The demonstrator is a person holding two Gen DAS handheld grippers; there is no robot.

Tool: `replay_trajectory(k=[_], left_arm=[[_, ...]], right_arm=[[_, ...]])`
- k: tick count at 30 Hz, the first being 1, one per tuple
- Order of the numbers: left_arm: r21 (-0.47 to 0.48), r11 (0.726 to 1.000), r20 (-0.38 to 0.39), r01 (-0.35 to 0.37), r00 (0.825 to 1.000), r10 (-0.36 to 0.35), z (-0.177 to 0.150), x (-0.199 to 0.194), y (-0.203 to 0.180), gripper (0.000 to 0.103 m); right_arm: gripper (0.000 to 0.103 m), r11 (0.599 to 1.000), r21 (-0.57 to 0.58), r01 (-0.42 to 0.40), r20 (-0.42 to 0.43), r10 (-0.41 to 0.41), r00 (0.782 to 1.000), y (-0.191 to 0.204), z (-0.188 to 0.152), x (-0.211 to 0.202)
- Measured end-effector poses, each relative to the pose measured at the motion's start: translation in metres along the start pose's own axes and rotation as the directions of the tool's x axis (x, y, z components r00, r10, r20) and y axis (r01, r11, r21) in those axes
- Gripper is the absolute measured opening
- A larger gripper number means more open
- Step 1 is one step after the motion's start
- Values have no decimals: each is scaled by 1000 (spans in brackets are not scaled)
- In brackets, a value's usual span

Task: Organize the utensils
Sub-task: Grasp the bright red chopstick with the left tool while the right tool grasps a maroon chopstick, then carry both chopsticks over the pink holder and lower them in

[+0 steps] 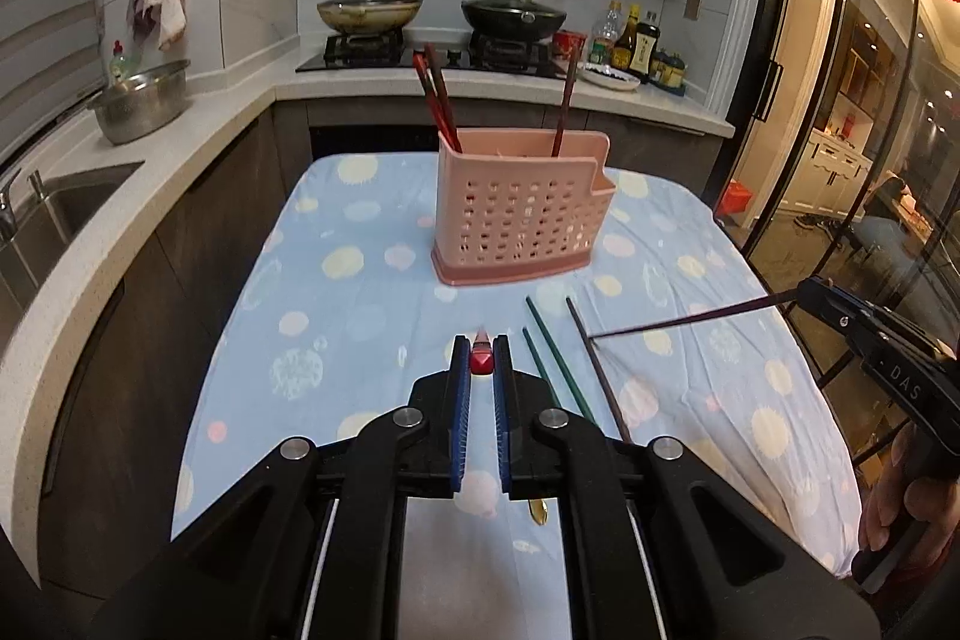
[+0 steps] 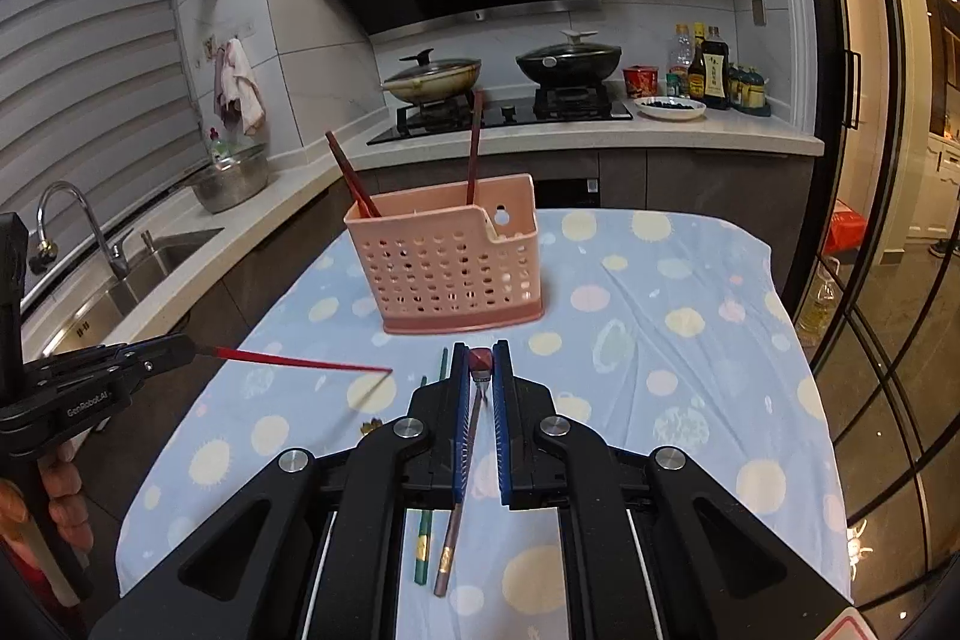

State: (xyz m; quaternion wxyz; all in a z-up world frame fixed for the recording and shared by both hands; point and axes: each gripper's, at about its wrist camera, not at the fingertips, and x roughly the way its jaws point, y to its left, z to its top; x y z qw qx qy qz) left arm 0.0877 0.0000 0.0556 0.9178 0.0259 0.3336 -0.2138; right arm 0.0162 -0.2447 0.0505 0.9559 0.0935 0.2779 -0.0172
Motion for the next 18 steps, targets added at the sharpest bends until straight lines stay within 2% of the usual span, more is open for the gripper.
replay_trajectory(k=[18], left_arm=[[41,999,144,-18,989,12,91,16,-6,7]], right_arm=[[7,1000,-9,-22,123,23,992,1,83,28]])
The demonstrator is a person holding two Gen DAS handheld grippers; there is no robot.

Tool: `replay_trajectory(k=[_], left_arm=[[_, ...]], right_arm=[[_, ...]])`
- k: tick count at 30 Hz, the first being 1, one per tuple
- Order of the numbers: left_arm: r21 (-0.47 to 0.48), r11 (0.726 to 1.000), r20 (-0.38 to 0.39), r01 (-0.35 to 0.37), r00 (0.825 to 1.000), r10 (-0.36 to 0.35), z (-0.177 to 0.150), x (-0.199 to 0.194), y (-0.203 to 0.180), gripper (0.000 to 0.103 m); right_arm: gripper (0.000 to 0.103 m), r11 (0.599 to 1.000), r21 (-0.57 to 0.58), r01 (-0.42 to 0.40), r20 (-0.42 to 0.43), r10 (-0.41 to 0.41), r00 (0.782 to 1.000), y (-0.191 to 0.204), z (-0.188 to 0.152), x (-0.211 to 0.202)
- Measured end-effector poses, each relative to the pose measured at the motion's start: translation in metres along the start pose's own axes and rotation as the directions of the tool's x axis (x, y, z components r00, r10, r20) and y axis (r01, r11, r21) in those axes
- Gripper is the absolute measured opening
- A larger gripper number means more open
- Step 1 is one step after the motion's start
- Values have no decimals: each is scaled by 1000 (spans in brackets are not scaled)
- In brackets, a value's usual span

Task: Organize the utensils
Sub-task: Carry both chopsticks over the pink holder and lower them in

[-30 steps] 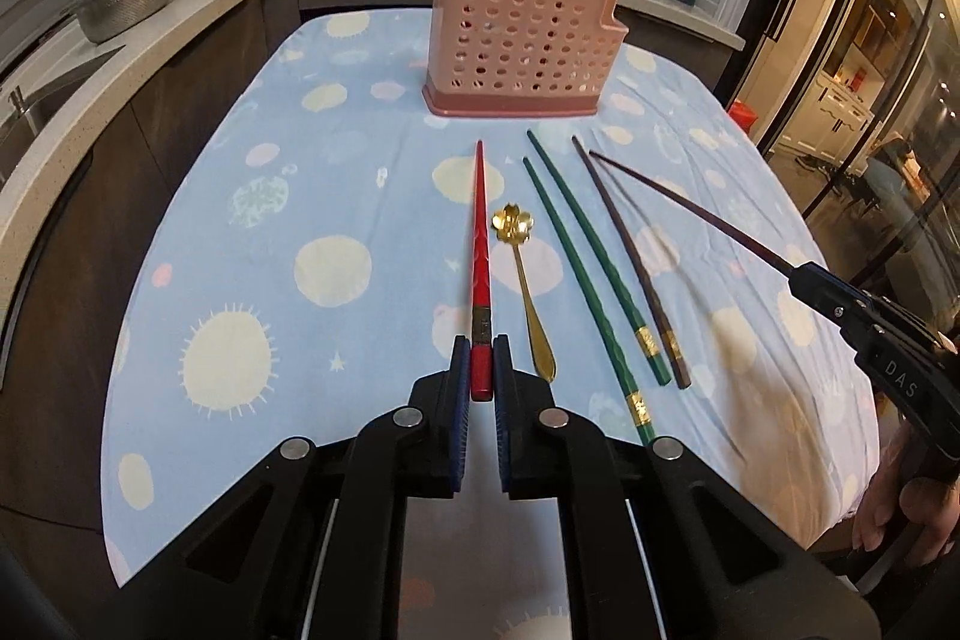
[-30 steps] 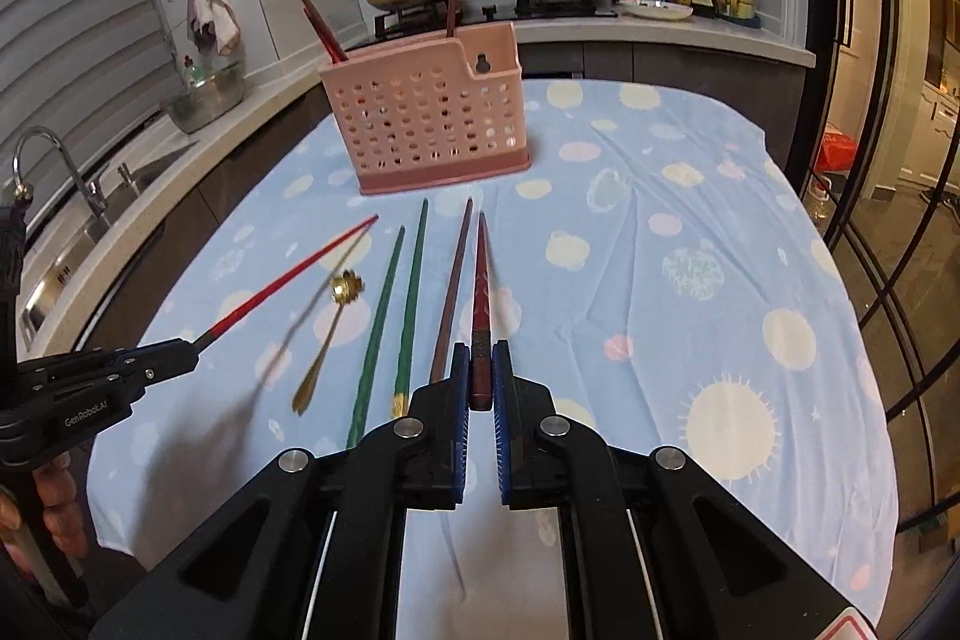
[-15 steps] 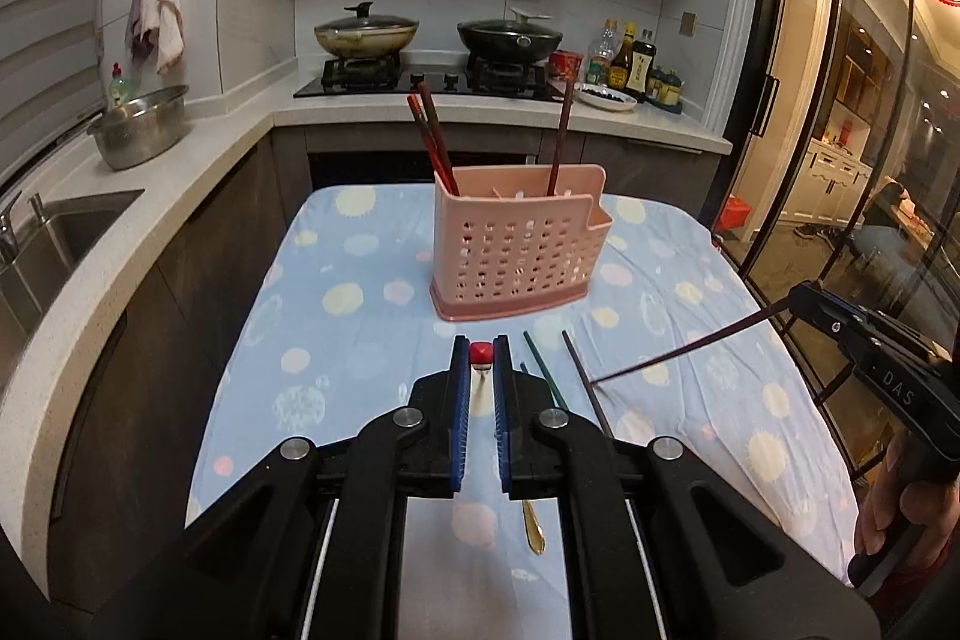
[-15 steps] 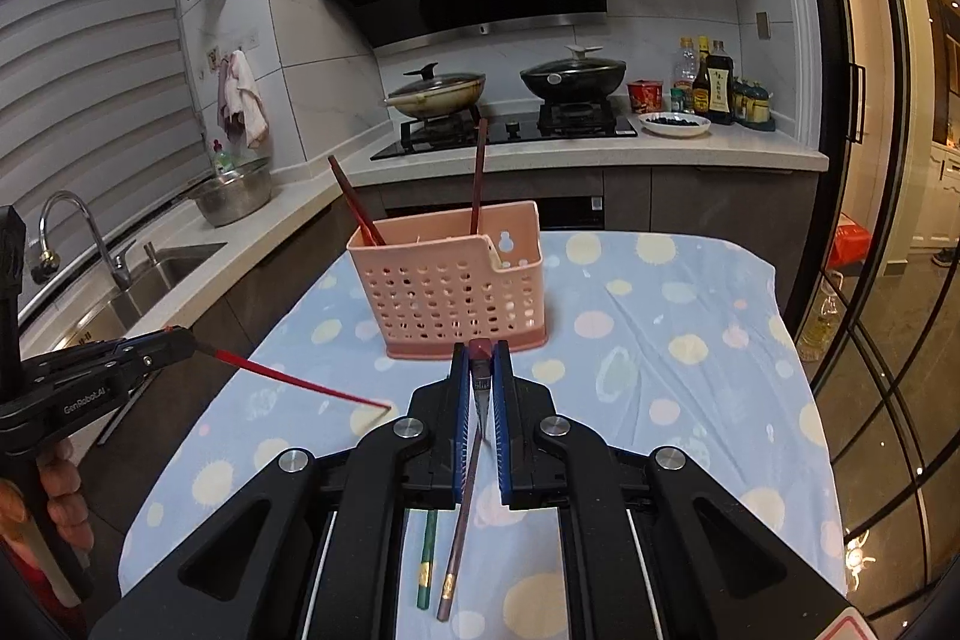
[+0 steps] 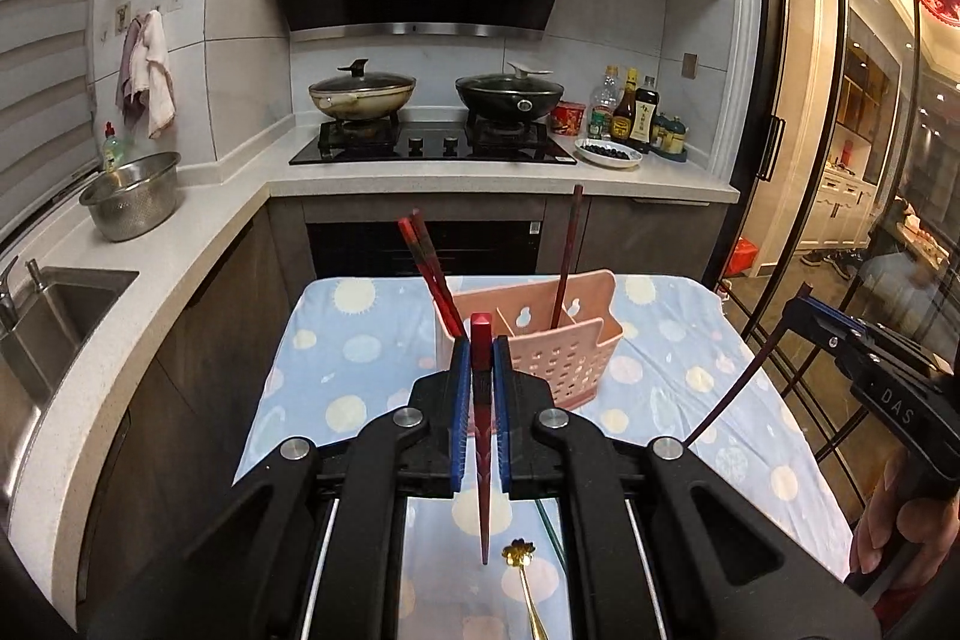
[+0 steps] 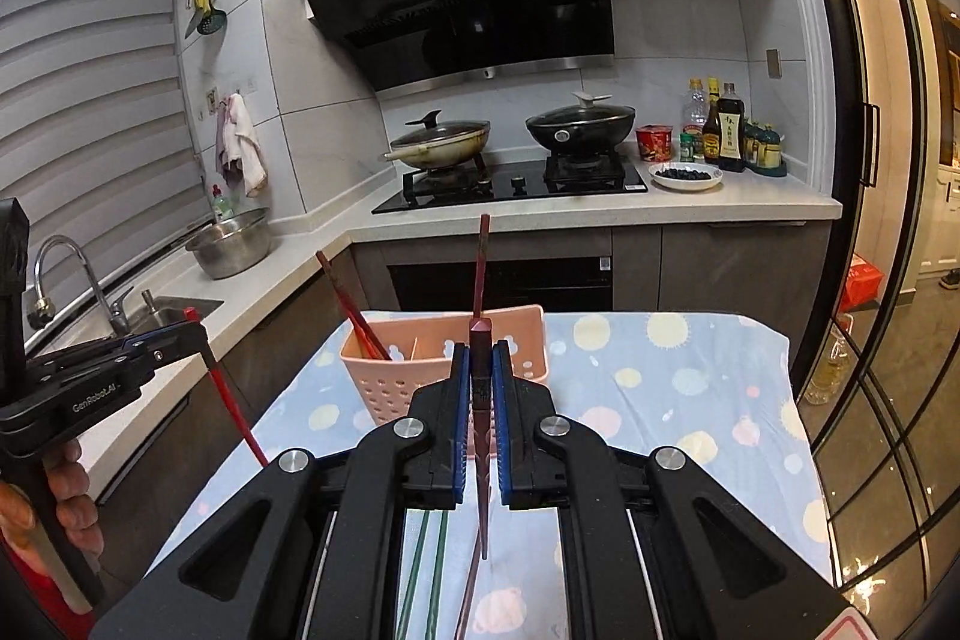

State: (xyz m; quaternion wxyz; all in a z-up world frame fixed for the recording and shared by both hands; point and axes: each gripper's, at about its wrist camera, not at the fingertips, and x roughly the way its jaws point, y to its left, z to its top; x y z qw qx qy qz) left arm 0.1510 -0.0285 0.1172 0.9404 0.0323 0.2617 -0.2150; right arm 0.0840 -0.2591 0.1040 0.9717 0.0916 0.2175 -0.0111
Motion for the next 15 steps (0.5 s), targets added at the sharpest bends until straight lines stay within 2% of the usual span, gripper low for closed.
replay_trajectory(k=[7,15], left_arm=[[6,1000,90,14,996,-14,46,-4,-3,7],[32,999,207,44,977,-50,110,-12,-18,7]], right_arm=[[7,999,-3,-34,84,34,996,4,48,6],[7,998,3,-65,146,64,987,12,105,26]])
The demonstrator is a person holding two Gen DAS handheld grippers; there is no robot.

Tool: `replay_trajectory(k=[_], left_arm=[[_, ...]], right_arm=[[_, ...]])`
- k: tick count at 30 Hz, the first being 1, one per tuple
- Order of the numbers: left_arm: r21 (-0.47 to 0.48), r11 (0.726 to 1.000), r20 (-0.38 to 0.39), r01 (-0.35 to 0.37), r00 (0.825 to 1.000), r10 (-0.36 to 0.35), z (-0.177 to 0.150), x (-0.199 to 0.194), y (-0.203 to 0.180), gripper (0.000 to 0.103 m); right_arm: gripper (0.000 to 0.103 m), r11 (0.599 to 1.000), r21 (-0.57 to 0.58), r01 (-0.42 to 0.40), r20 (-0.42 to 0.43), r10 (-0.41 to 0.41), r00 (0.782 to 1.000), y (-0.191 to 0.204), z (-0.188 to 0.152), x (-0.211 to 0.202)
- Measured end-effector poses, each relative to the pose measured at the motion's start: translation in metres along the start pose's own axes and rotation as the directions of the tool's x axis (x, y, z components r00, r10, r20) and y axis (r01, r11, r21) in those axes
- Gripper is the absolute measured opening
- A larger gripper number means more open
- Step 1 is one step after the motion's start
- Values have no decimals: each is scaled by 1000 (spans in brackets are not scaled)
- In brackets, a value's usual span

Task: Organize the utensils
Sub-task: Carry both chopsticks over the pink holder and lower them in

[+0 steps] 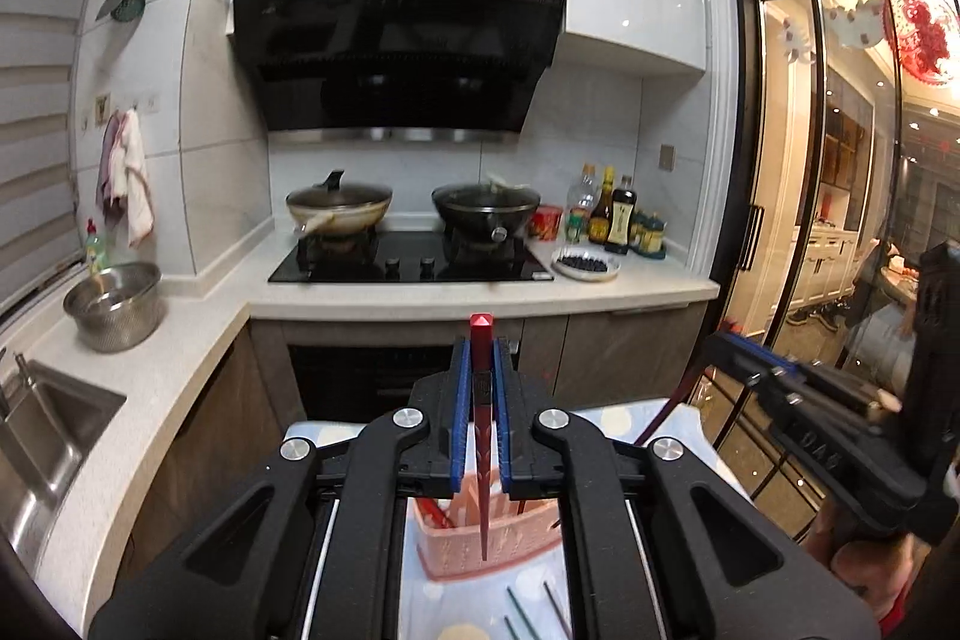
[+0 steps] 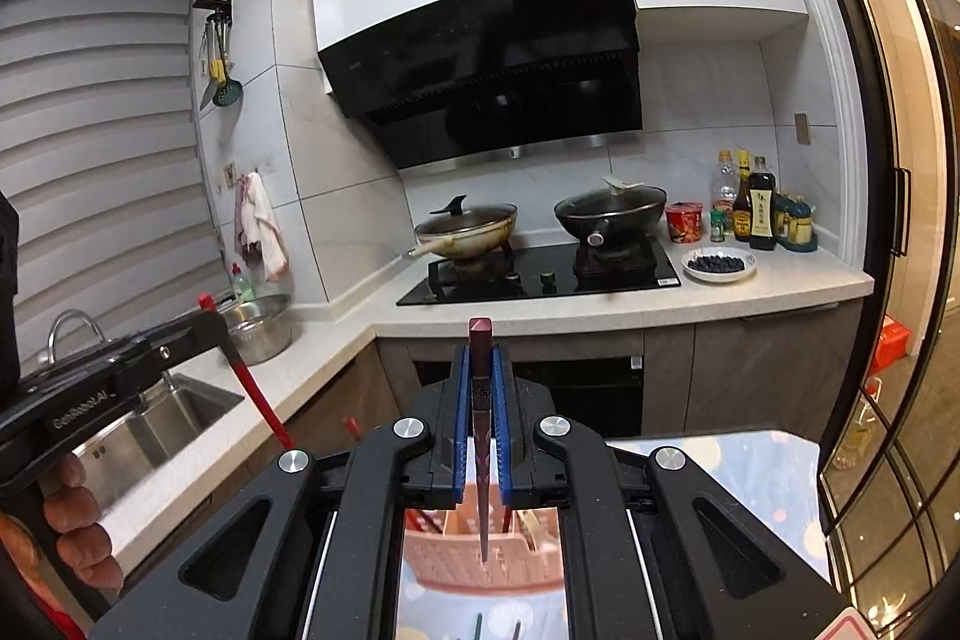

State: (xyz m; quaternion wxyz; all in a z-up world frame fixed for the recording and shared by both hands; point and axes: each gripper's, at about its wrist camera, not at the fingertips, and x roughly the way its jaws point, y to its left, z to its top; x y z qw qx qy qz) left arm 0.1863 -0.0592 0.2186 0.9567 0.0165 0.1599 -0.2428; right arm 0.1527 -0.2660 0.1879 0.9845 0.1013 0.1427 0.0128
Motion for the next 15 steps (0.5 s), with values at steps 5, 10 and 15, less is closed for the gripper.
replay_trajectory(k=[5,10,15], left_arm=[[5,1000,27,14,1000,-14,23,20,-6,7],[-13,1000,-26,23,999,-23,18,56,-7,7],[-24,1000,-117,6,993,-9,-10,90,-2,7]], right_arm=[[7,1000,0,-11,-12,11,1000,5,13,31],[7,1000,6,-11,-64,12,998,2,1,64],[7,1000,19,6,-146,-4,989,-11,-25,91]])
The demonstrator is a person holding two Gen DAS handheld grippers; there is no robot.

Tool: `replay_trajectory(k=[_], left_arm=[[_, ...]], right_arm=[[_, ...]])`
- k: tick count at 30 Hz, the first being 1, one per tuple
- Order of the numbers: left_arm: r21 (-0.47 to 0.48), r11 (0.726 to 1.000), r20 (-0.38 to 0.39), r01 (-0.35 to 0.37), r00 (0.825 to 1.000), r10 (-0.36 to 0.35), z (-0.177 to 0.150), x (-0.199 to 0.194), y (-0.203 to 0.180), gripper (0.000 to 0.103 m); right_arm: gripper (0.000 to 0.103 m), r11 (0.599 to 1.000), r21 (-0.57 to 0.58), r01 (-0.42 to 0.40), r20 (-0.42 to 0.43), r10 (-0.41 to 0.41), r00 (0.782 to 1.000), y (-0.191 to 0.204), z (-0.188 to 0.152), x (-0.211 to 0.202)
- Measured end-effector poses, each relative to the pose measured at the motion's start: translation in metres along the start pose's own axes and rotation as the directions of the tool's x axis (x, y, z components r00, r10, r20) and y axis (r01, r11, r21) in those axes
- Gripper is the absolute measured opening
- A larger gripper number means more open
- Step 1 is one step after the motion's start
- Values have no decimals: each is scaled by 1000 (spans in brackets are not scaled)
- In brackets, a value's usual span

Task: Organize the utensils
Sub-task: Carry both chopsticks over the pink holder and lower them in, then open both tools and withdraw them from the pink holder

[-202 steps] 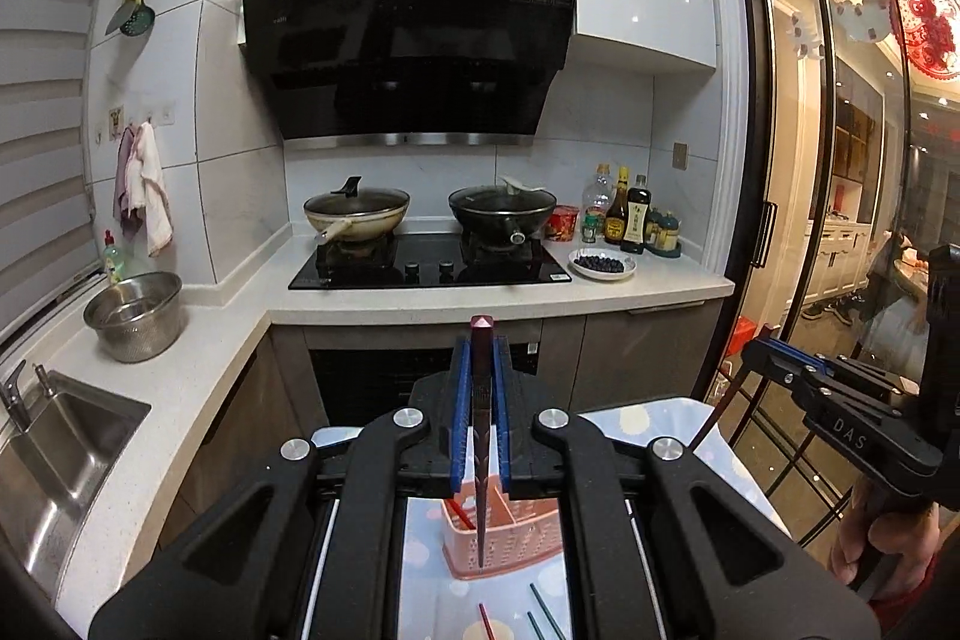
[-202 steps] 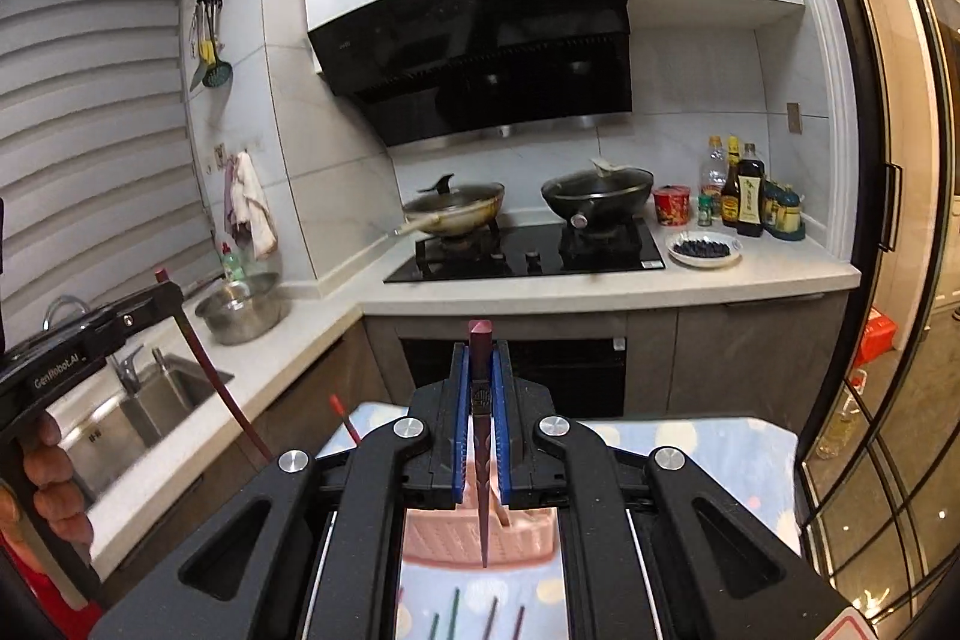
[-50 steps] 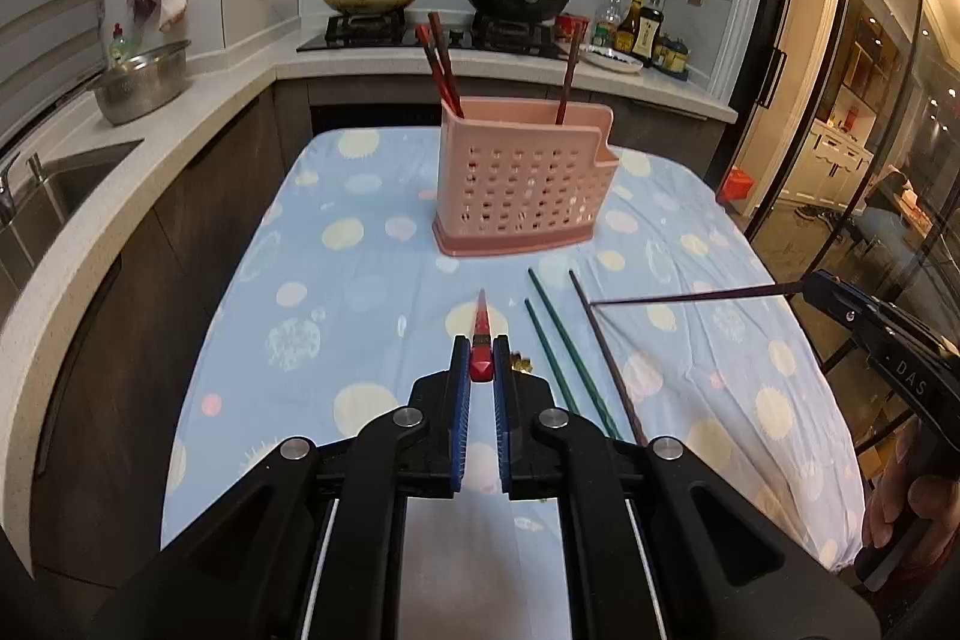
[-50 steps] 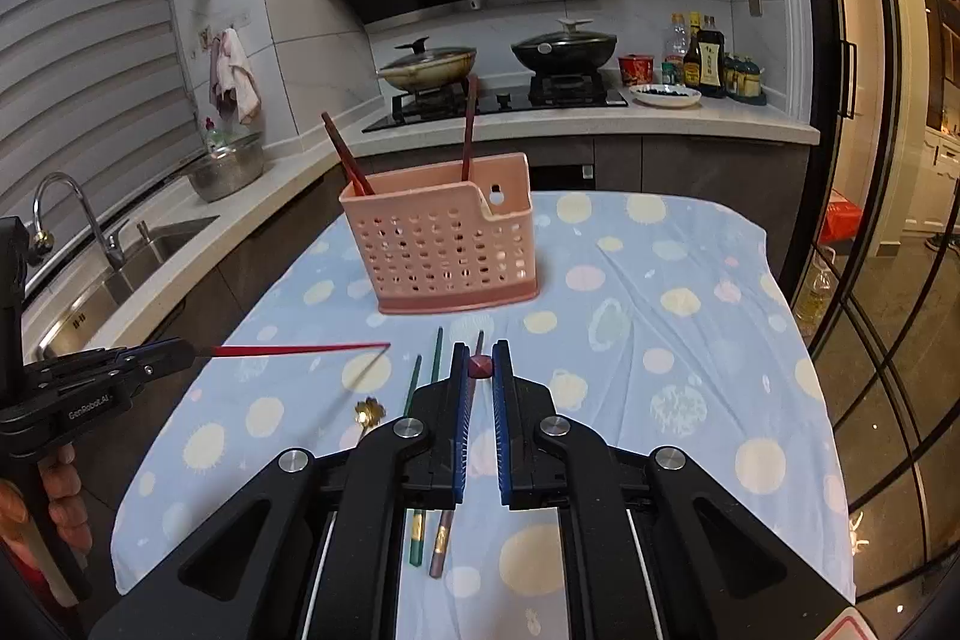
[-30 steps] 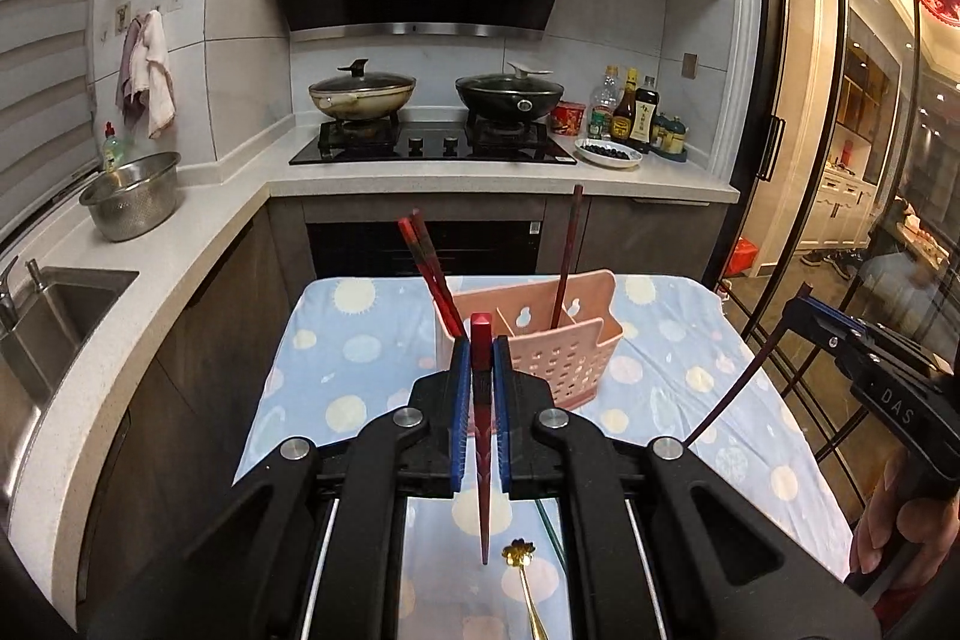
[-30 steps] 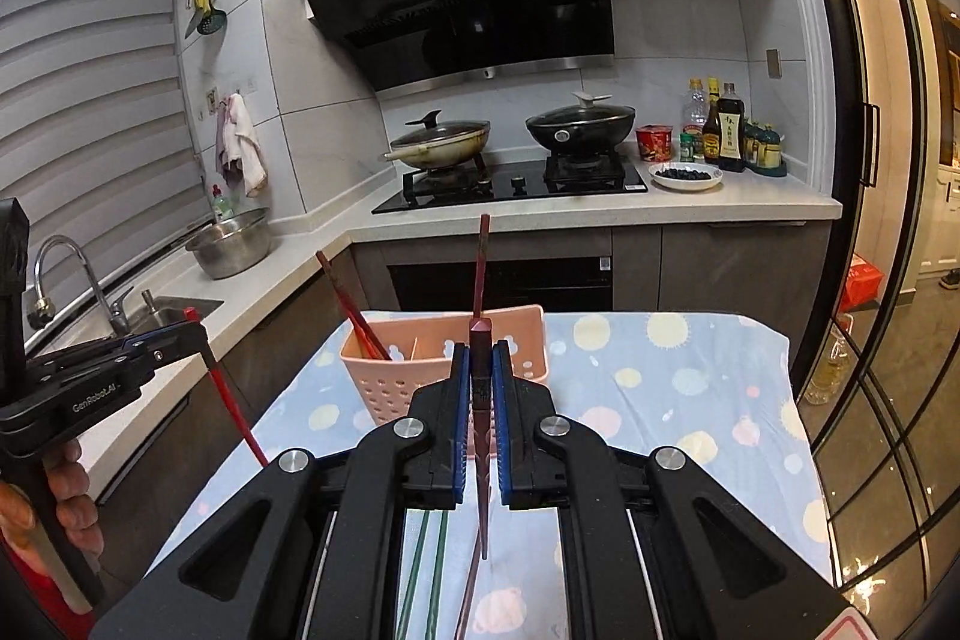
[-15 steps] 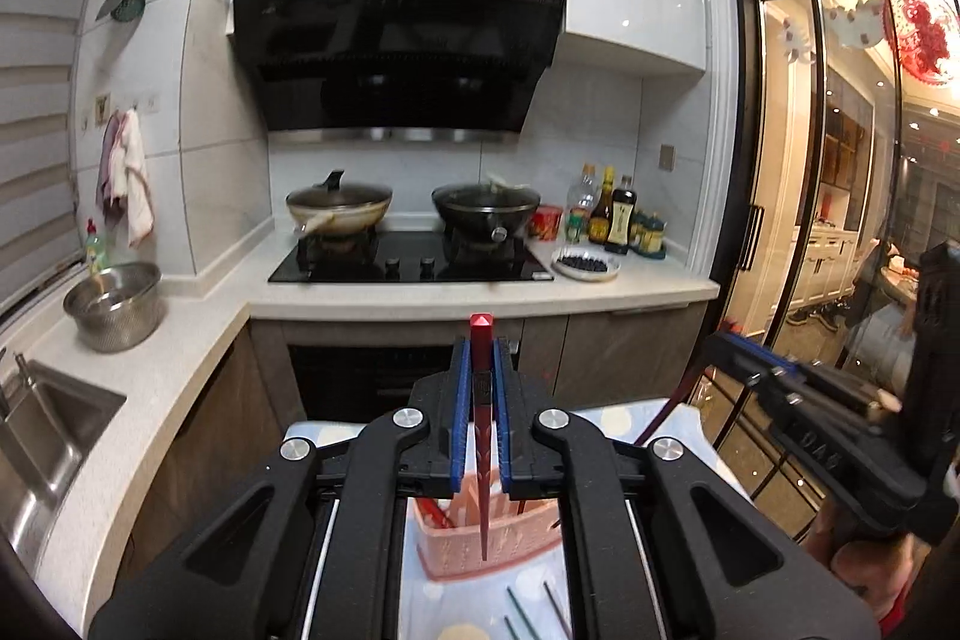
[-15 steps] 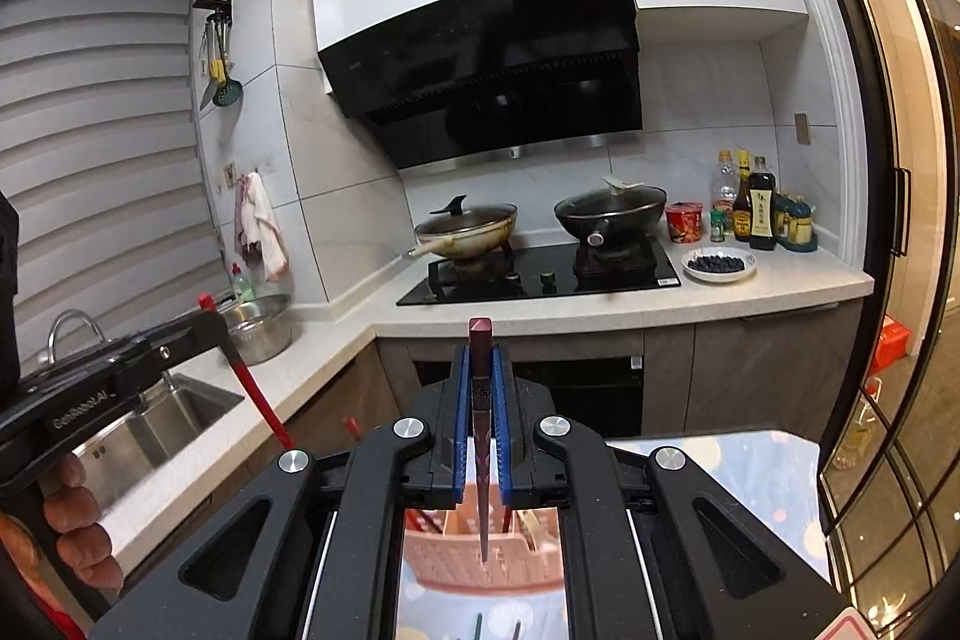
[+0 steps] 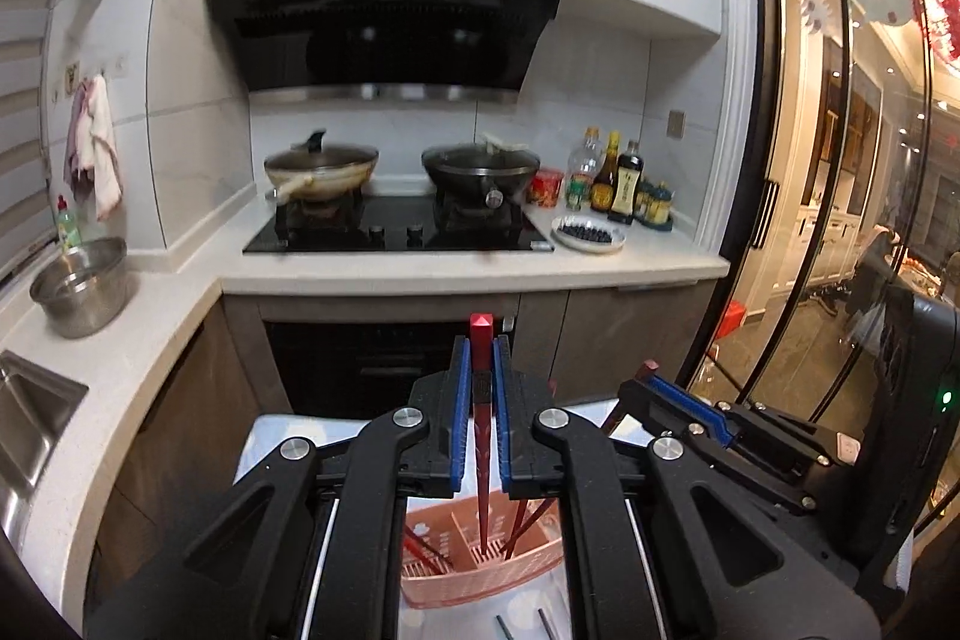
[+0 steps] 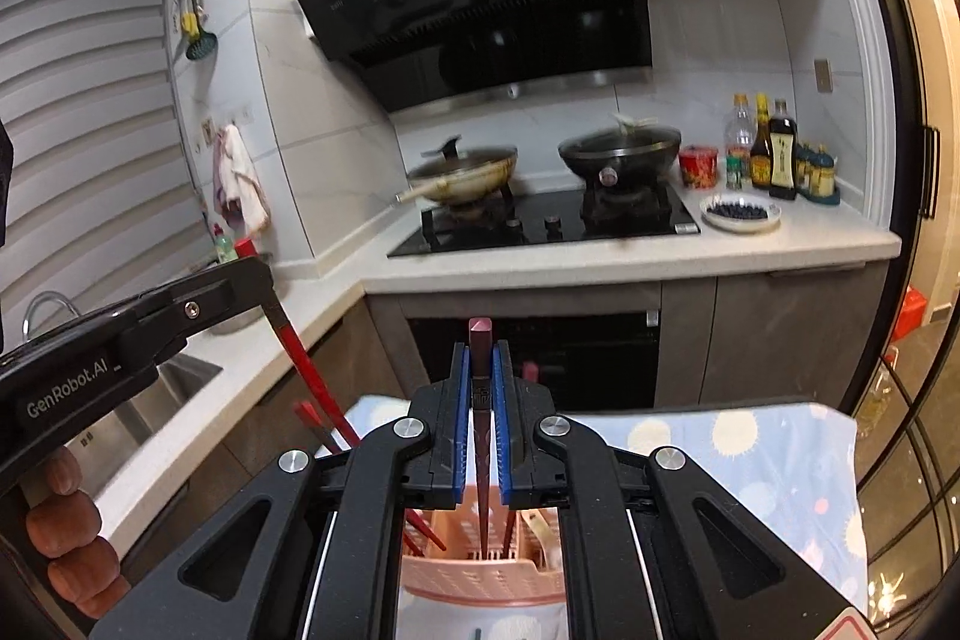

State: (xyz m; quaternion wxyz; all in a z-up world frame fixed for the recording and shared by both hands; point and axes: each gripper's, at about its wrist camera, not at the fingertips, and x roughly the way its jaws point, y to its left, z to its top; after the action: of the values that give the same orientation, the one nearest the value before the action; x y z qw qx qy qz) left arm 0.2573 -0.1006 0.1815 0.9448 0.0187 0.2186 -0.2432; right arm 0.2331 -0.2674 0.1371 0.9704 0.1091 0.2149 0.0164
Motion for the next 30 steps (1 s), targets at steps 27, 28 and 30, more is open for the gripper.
replay_trajectory(k=[27,28,30], left_arm=[[-59,990,-169,-127,979,116,-80,22,41,41],[-60,990,-172,-126,978,114,-82,20,42,42],[-62,989,-179,-132,977,119,-88,16,43,42]], right_arm=[[38,997,18,69,-86,-67,994,-12,-65,3],[38,997,13,72,-88,-71,994,-11,-68,1],[38,996,0,84,-93,-83,992,-8,-77,-6]])
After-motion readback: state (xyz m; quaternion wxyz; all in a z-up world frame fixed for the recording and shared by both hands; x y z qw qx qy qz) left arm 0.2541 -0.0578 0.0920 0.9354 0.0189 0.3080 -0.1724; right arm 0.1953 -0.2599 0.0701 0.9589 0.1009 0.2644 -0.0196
